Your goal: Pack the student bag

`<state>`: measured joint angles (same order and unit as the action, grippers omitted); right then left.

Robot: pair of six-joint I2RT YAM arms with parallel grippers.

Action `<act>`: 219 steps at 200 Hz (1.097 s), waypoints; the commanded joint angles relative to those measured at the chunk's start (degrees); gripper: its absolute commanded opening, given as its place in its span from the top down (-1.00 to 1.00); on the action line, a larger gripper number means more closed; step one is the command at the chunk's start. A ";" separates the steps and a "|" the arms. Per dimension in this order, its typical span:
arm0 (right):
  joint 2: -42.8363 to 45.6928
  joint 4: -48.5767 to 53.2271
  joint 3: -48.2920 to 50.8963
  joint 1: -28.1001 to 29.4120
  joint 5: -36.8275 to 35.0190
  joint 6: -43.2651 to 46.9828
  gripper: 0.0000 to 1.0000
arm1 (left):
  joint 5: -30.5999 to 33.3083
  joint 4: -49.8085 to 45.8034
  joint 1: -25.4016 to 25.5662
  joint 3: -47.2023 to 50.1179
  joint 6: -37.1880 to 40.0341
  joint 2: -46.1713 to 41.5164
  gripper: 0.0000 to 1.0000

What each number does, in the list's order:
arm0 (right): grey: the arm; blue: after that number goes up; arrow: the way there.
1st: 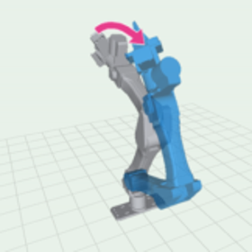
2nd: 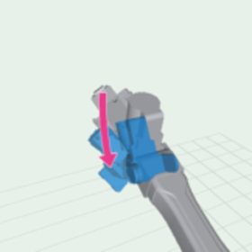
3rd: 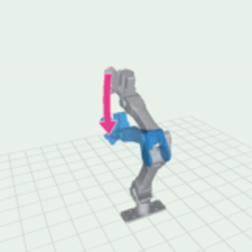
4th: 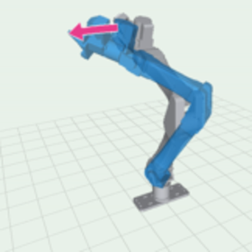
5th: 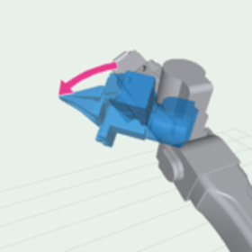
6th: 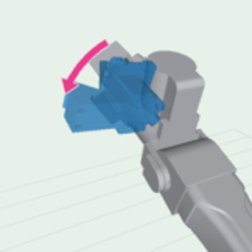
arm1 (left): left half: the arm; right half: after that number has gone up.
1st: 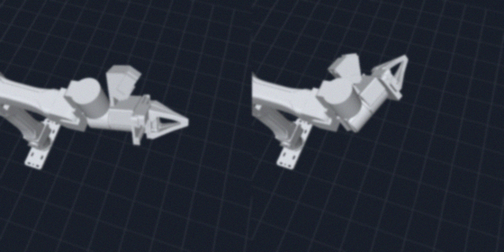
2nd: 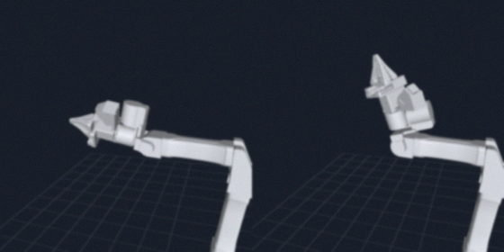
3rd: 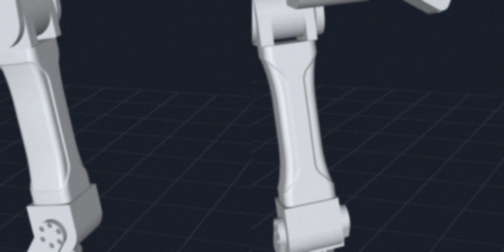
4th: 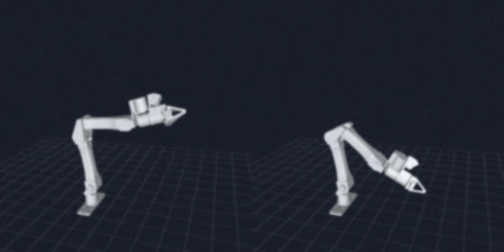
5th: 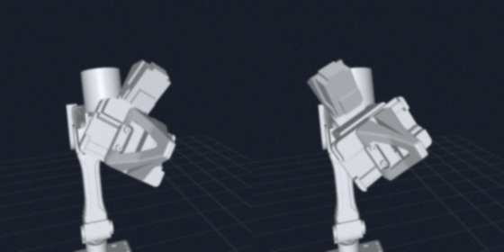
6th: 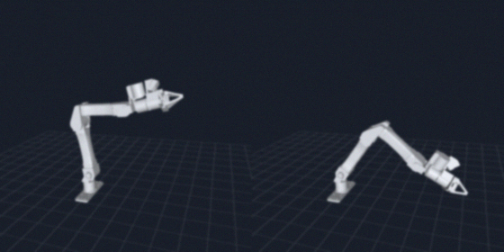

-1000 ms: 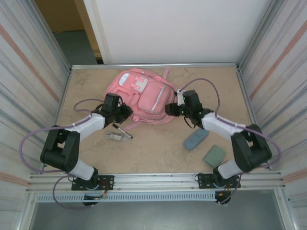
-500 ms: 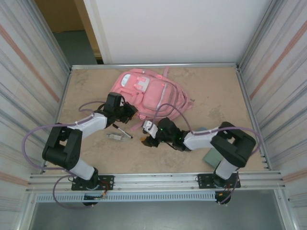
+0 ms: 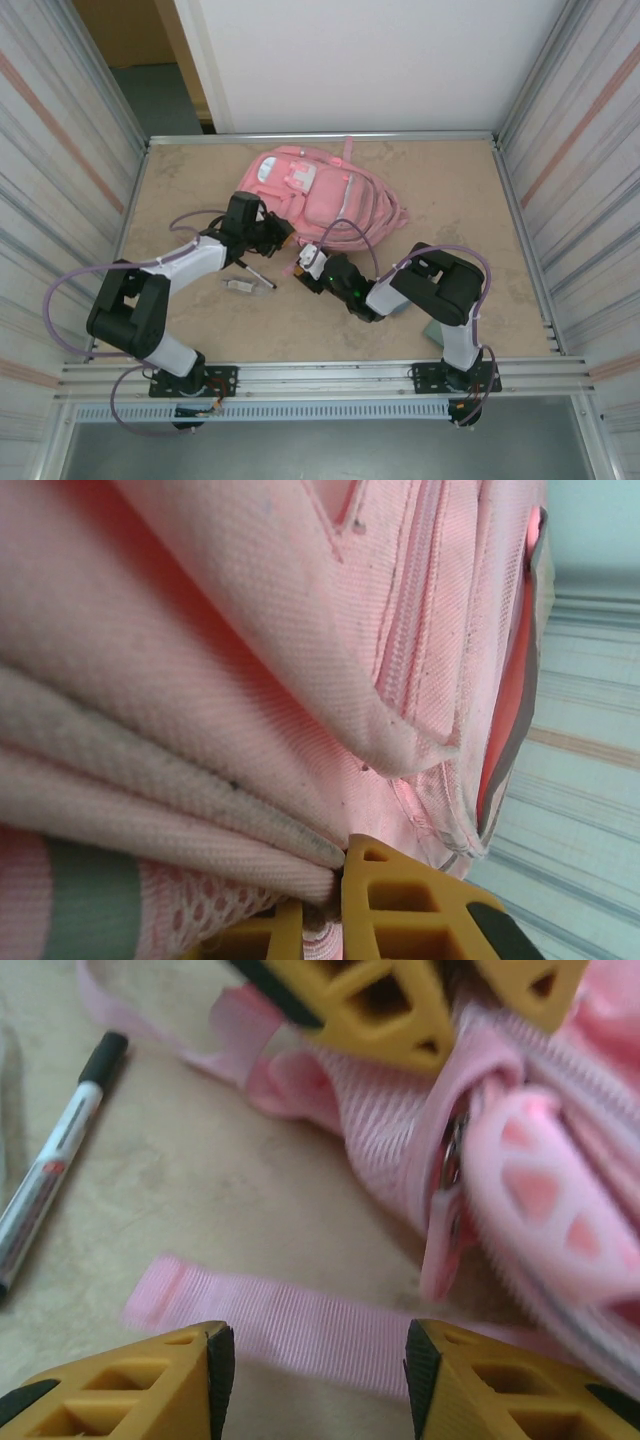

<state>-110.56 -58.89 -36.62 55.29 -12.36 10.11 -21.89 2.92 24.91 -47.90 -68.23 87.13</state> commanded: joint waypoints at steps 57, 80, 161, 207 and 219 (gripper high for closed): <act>-0.37 -10.82 -0.42 0.52 -5.97 1.96 0.31 | -2.12 2.26 1.98 -0.89 0.90 -4.50 1.00; -1.70 -12.40 -1.84 0.52 -7.94 2.17 0.39 | -1.94 3.22 2.41 0.42 -0.19 -4.69 1.00; -7.77 -21.79 -5.10 0.70 -16.03 5.78 0.45 | 5.07 -0.71 5.32 2.17 -6.14 -8.97 1.00; -6.73 -21.81 -4.16 0.87 -15.76 6.78 0.83 | 6.57 -0.85 4.46 2.77 -6.02 -9.67 1.00; -6.38 -21.84 -2.78 0.66 -14.81 5.36 0.85 | 8.36 -2.34 3.71 2.14 -3.88 -10.04 1.00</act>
<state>-117.91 -75.90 -39.75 56.38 -26.55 15.99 -13.82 3.07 28.77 -45.60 -74.39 80.44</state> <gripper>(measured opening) 0.093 0.108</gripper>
